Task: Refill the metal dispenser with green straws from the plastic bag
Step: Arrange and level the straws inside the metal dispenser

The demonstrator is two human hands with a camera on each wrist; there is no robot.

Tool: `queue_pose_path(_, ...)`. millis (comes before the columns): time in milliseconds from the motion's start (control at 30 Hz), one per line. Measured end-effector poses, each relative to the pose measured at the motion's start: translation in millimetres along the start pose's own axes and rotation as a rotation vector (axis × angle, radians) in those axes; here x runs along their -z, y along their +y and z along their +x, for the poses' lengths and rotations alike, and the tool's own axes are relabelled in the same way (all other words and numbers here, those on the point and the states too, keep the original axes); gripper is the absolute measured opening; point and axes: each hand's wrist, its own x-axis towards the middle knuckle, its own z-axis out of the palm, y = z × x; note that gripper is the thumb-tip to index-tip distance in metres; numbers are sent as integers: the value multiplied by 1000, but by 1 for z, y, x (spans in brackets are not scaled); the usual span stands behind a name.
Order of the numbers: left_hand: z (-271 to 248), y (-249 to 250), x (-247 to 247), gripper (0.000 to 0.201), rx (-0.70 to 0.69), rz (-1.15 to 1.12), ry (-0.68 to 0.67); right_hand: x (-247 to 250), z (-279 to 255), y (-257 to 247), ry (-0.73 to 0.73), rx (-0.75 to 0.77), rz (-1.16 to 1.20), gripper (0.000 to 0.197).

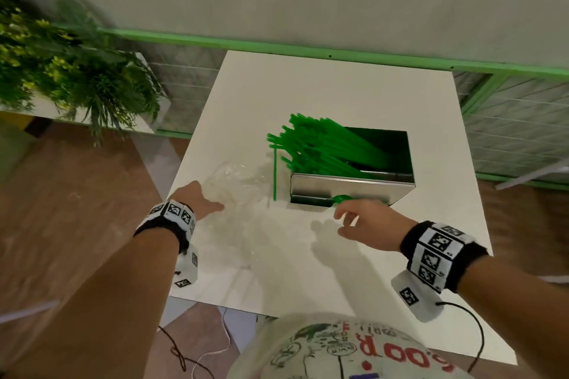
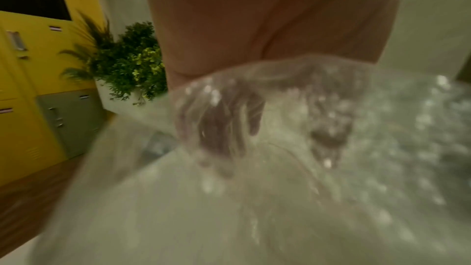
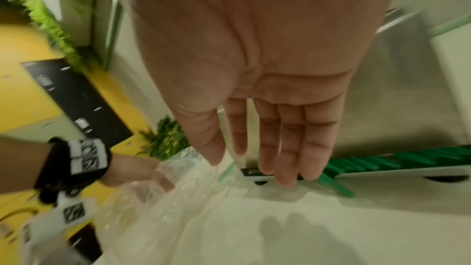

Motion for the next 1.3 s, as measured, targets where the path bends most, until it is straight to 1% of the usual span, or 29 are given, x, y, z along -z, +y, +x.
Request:
queue_pose_path(67, -1, -9, -3, 87, -24, -5, -44, -10, 11, -23, -17, 89, -68, 37)
queue_pose_path(133, -6, -14, -11, 83, -63, -2, -80, -27, 29, -48, -13, 163, -80, 46)
queue_pose_path(233, -13, -23, -29, 80, -114, 22, -143, -56, 59, -77, -2, 185, -59, 55)
queue_pose_path(300, -16, -34, -38, 81, -112, 41, -179, -73, 78, -93, 6, 129, -54, 52)
queue_pose_path(367, -19, -54, -41, 79, -81, 19, -218, -85, 98, -109, 46, 57, -11, 44)
queue_pose_path(467, -29, -96, -42, 75, -88, -61, -267, -92, 132, -130, 154, -135, 226, 32)
queue_pose_path(533, -44, -124, -43, 59, -91, -184, -326, -93, 160, -138, 178, -268, 311, 26)
queue_pose_path(567, -54, -136, -44, 55, -79, -267, -354, -95, 174, -140, 175, -317, 328, 29)
queue_pose_path(633, -69, -158, -47, 53, 24, -474, -364, -100, 195, -142, 152, -379, 288, 35)
queue_pose_path(667, -75, -168, -49, 56, 102, -609, -340, -103, 202, -144, 154, -384, 216, 38)
queue_pose_path(700, -81, -177, -51, 64, 160, -745, -306, -106, 208, -145, 165, -375, 120, 43)
queue_pose_path(733, -84, -184, -52, 66, 192, -843, -256, -107, 212, -146, 177, -357, 23, 48)
queue_pose_path(767, -87, -187, -51, 57, 203, -890, -192, -109, 217, -146, 187, -325, -70, 48)
queue_pose_path(800, -85, -190, -51, 48, 213, -923, -135, -109, 220, -148, 193, -294, -148, 44)
queue_pose_path(833, -83, -190, -50, 46, 217, -967, -82, -109, 221, -149, 187, -270, -205, 36)
queue_pose_path(867, -76, -189, -50, 49, 213, -1021, -40, -109, 219, -151, 169, -258, -241, 31)
queue_pose_path(900, -69, -183, -48, 51, 199, -1064, -10, -109, 215, -152, 150, -252, -261, 28)
queue_pose_path(967, -55, -165, -40, 50, 198, -1123, 4, -105, 197, -149, 92, -228, -268, 27)
queue_pose_path(1067, -45, -124, -25, 34, 139, -1195, 31, -101, 157, -134, -35, -191, -269, 19)
queue_pose_path(1133, -40, -94, -15, 30, 71, -1199, 45, -97, 131, -117, -86, -190, -267, 23)
queue_pose_path(1200, -31, -66, -5, 36, 14, -1169, 37, -87, 104, -96, -105, -181, -279, 31)
queue_pose_path(1233, -26, -51, 0, 42, -5, -1152, 39, -81, 91, -83, -112, -176, -284, 32)
queue_pose_path(1300, -16, -24, 11, 54, -26, -1128, 54, -67, 61, -57, -120, -182, -259, 26)
